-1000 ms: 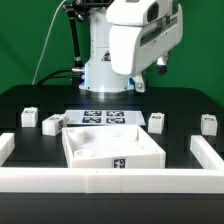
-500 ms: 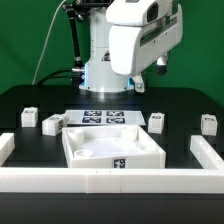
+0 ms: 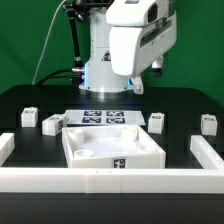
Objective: Assemble one leg
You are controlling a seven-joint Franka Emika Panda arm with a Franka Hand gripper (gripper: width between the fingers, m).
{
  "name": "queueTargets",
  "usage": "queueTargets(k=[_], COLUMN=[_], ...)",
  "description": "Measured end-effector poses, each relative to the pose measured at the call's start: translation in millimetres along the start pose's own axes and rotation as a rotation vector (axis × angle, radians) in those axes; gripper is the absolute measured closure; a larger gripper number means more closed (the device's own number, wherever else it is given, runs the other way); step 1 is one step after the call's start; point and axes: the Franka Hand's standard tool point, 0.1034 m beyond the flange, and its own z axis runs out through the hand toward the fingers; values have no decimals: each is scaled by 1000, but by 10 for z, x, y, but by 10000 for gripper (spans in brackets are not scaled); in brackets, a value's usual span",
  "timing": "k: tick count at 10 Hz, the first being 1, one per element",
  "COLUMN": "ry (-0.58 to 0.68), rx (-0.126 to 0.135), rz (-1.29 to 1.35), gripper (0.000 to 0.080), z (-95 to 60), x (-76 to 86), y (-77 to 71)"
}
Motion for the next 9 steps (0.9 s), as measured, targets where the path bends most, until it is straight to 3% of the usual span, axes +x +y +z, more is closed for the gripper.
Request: queueTargets(k=[3, 4, 7, 8, 9], ry=[21, 10, 4, -2, -14], rx=[-127, -132, -127, -150, -202], rz=[-207, -216, -211, -267, -376], gripper=[150, 150, 150, 150, 150], z=[151, 230, 249, 255, 309], x=[-317, -397, -410, -410, -436], y=[156, 181, 176, 197, 196])
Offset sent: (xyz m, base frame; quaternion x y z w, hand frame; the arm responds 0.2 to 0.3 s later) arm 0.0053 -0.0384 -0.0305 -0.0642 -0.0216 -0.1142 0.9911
